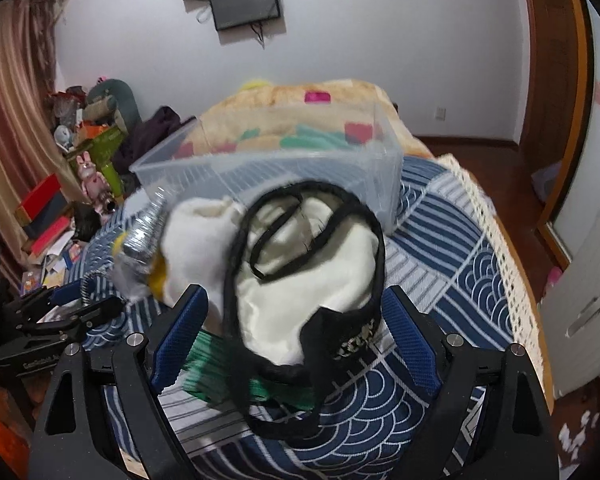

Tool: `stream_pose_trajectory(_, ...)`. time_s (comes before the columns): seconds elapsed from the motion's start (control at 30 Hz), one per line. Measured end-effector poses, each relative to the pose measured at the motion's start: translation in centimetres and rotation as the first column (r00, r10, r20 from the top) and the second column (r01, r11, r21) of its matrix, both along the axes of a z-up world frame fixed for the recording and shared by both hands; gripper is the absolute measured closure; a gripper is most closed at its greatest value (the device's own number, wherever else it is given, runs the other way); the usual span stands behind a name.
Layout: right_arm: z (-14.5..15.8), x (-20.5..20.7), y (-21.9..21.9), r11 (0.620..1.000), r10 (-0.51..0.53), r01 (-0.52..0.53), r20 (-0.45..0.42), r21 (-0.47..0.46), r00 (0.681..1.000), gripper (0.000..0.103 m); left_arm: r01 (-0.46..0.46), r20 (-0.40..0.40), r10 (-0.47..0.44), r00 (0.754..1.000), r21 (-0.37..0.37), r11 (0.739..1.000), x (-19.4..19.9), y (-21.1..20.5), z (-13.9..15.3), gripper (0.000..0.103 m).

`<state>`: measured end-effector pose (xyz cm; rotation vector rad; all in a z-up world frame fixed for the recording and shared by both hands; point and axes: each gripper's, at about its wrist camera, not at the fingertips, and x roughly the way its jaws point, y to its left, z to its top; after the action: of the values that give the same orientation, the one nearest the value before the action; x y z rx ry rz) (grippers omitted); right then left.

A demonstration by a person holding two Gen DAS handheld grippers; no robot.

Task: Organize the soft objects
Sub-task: 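Place the beaded bracelet with the left tool while the right tool places the cloth bag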

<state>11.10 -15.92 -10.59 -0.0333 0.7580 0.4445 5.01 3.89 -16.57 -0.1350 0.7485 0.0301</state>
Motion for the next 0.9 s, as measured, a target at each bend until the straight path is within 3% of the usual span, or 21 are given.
stream_pose_trajectory(0.13, -0.6, 0.5, -0.6, 1.000, -0.015, 0.015, -0.032, 0.021, 0.999, 0.017, 0.015, 0.007, -0.016, 1.000, 0.051, 0.999, 0.0, -0.9, 0.0, 0.054)
stream_pose_trajectory(0.33, -0.6, 0.6, -1.1, 0.997, -0.007, 0.012, -0.063, 0.080, 0.998, 0.054, 0.036, 0.022, -0.036, 0.999, 0.027, 0.999, -0.2, -1.0, 0.5, 0.088)
stream_pose_trajectory(0.5, -0.2, 0.5, -1.7, 0.994, -0.033, 0.038, -0.040, 0.107, 0.999, 0.076, 0.016, 0.062, -0.017, 0.998, 0.023, 1.000, -0.8, -0.5, 1.7, 0.089)
stream_pose_trajectory(0.73, 2.2, -0.5, -2.3, 0.991, -0.056, 0.049, 0.053, 0.126, 0.997, 0.080, 0.010, 0.142, -0.017, 0.990, 0.052, 0.999, -1.2, -0.2, 4.9, 0.089)
stream_pose_trajectory(0.9, 4.1, -0.5, -2.2, 0.990, -0.053, 0.038, 0.112, 0.133, 0.992, 0.080, 0.025, 0.205, -0.030, 0.978, 0.026, 0.999, -0.2, 0.3, 7.5, 0.089)
